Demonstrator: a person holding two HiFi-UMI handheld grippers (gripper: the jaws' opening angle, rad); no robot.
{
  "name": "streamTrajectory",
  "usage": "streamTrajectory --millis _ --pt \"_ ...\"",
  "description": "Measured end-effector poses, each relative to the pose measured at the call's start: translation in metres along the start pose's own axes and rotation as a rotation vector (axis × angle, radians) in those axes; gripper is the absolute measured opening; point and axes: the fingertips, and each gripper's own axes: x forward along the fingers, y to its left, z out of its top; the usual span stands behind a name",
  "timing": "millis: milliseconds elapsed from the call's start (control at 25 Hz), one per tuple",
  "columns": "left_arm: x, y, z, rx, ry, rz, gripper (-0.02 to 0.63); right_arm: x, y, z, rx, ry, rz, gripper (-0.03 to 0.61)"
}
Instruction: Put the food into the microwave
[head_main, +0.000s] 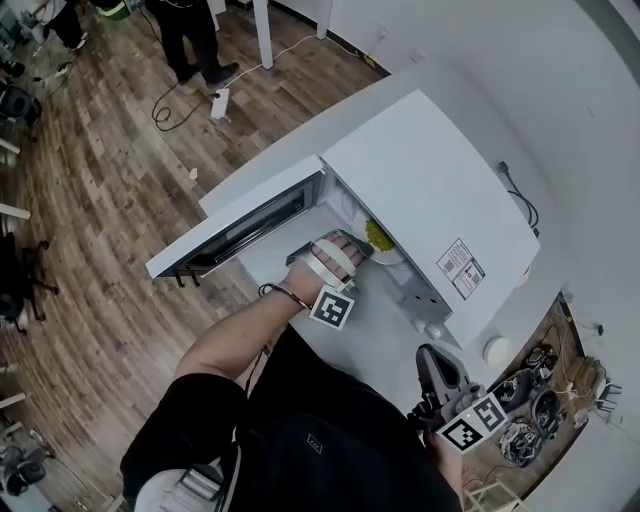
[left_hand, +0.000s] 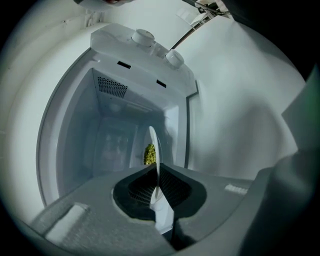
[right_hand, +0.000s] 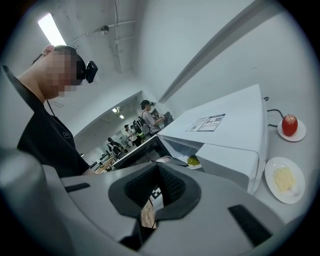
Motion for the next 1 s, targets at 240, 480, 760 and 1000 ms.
streamTrajectory --millis 240,480,760,1000 --pt "0.009 0.002 0.004 0.025 -0.04 0.009 0.019 0.017 0.001 0.003 -0.005 0.008 -0.003 0.009" --pt "0.024 0.0 0.007 0.005 -0.057 0.0 0.02 0.05 0.014 0.007 -0.032 0.035 0.044 0.009" --pt "0.037 0.0 0.006 -0.016 -0.095 -0.015 0.02 0.075 0.019 0.009 -0.04 0.053 0.042 0.009" --pt "0.045 -0.01 0.019 -0.111 -0.189 -0.164 0.028 0.087 0.02 0.015 -0.027 0.033 0.015 0.009"
